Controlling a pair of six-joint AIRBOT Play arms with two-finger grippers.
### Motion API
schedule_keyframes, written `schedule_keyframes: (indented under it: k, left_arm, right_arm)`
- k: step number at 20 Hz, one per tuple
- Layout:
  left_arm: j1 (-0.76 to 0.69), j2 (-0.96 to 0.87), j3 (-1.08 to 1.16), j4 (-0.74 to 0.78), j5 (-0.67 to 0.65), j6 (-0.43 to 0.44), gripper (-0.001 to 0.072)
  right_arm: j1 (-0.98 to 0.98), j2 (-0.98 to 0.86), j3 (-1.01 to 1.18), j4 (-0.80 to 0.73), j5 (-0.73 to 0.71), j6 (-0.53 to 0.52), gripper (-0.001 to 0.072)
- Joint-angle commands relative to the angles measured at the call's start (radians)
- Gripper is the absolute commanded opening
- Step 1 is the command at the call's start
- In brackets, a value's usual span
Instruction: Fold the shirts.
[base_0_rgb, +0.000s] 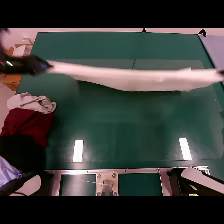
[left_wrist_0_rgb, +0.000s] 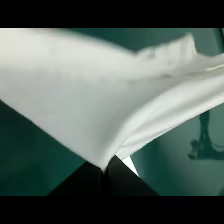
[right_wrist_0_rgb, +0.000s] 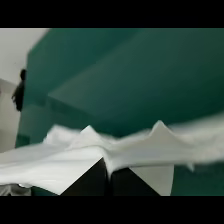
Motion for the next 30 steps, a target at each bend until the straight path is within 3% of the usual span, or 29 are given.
schedule_keyframes:
  k: [1,6,11,14,18,22,25,30]
  left_arm:
    - [0.001,0.185,0.336,-0.022,0.059,-0.022,0.0022]
    - [0.001,0.347,0.613,0.037,0.132,-0.060,0.0022]
    - [0.001,0.364,0.589,0.328,0.046,-0.269,0.0022]
    - [0.001,0.330,0.457,0.350,0.042,-0.282,0.0022]
    - [0.001,0.198,0.173,0.182,0.087,-0.163,0.0022]
    - [-0.005,-0.085,-0.053,-0.075,0.175,0.029,0.0022]
    - [-0.079,-0.343,-0.062,-0.090,0.270,0.091,0.0022]
    - [-0.176,-0.558,0.044,-0.108,0.494,0.102,0.0022]
  right_arm:
    - [-0.001,0.192,0.247,0.257,-0.120,0.032,0.0013]
    - [-0.001,0.425,0.481,0.240,-0.309,0.031,0.0013]
    - [0.001,0.485,0.498,0.071,-0.325,0.107,0.0013]
    - [0.002,0.457,0.407,0.064,-0.325,0.106,0.0013]
    - [0.147,0.369,0.108,0.055,-0.375,0.056,0.0013]
    - [0.363,0.127,-0.113,-0.026,-0.593,-0.001,0.0014]
    - [0.440,-0.134,-0.092,0.002,-0.713,-0.027,0.0013]
    - [0.449,-0.459,0.125,0.087,-0.703,-0.025,0.0013]
